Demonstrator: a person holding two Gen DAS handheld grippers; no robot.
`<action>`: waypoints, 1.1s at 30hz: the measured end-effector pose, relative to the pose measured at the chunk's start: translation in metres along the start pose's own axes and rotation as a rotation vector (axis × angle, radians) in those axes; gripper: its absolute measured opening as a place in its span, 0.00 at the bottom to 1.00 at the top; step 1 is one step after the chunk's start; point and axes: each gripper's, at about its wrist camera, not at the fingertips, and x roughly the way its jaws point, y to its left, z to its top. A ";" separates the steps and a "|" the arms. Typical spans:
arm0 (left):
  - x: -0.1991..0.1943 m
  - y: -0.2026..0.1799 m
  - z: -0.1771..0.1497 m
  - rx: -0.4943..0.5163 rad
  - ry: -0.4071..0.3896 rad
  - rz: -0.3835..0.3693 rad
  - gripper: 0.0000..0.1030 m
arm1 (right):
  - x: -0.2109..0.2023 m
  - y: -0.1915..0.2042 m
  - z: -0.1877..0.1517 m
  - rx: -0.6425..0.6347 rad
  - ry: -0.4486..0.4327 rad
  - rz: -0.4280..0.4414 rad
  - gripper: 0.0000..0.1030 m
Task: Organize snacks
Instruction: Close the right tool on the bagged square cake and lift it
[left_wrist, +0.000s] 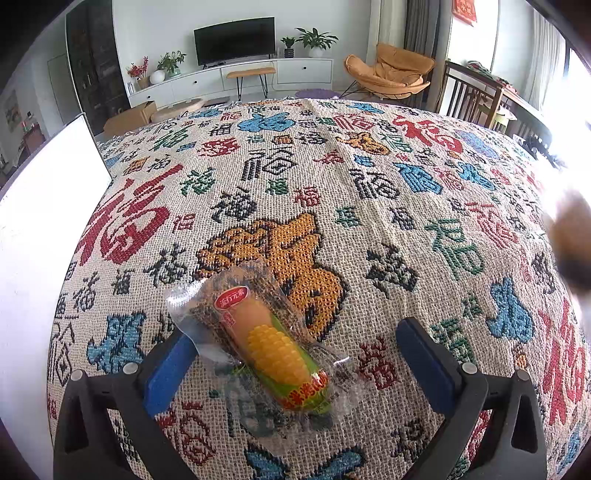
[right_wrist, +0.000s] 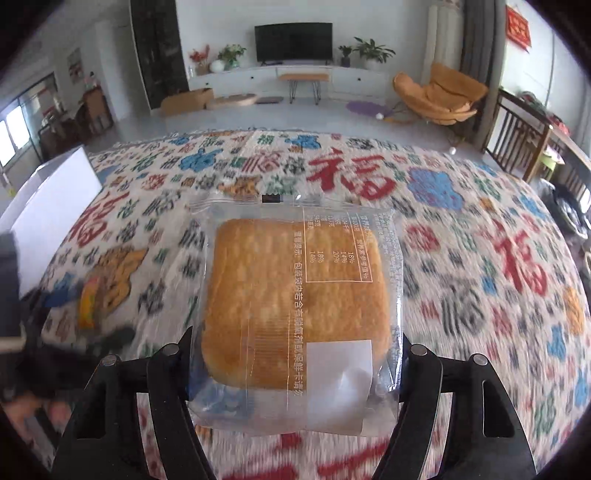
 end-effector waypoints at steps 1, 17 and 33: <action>0.000 0.000 0.000 0.000 0.000 0.000 1.00 | -0.011 0.000 -0.020 0.010 0.013 -0.012 0.72; 0.001 0.000 0.000 -0.001 0.000 -0.001 1.00 | -0.011 -0.013 -0.082 0.102 0.024 -0.101 0.86; 0.000 -0.001 0.000 0.000 0.000 0.000 1.00 | -0.011 -0.014 -0.082 0.101 0.023 -0.101 0.86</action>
